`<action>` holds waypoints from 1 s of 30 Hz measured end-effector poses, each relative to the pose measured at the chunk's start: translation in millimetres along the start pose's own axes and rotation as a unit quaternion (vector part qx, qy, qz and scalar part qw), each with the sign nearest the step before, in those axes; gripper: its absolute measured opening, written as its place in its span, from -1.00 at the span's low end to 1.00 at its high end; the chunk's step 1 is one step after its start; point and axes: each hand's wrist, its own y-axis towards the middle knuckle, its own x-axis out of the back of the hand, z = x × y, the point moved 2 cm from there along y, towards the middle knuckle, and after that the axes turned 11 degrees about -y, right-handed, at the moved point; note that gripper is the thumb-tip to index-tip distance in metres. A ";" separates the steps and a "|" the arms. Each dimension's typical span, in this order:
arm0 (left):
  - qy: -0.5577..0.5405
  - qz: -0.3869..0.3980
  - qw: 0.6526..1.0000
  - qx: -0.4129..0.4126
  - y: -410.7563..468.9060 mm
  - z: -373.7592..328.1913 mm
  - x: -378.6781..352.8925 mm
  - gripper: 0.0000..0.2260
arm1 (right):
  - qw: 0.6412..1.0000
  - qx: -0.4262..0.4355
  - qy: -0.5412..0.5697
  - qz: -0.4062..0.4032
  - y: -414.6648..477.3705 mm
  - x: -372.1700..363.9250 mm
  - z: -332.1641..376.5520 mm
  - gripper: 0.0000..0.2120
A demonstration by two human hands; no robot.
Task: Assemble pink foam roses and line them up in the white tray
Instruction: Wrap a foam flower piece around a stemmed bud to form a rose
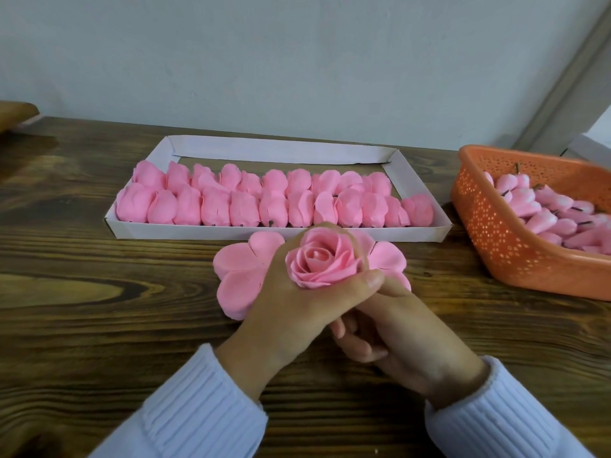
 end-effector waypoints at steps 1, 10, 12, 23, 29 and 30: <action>0.003 0.000 1.000 -0.003 -0.1 0.3 -0.3 -0.87 | 1.000 -0.006 0.019 -0.002 0.6 0.3 0.1 -0.75; -0.042 -0.012 0.999 0.007 -0.1 -5.1 -1.9 -0.84 | 0.985 -0.073 0.143 0.064 6.2 3.3 -6.0 -0.66; -0.007 0.006 1.000 0.005 -1.6 -7.4 -3.1 -0.85 | 0.977 -0.073 0.176 0.092 6.2 2.7 -4.5 -0.65; 0.077 -0.010 0.997 -0.018 0.4 -8.9 -6.8 -0.76 | 0.966 0.007 0.248 0.073 5.7 1.9 -5.3 -0.54; 0.071 -0.025 0.997 -0.031 1.1 -7.3 -7.1 -0.89 | 0.972 -0.009 0.229 0.043 6.8 2.2 -5.2 -0.55; 0.061 -0.034 0.997 -0.031 0.9 -7.0 -6.8 -0.92 | 0.977 -0.009 0.210 0.033 6.9 2.6 -4.9 -0.55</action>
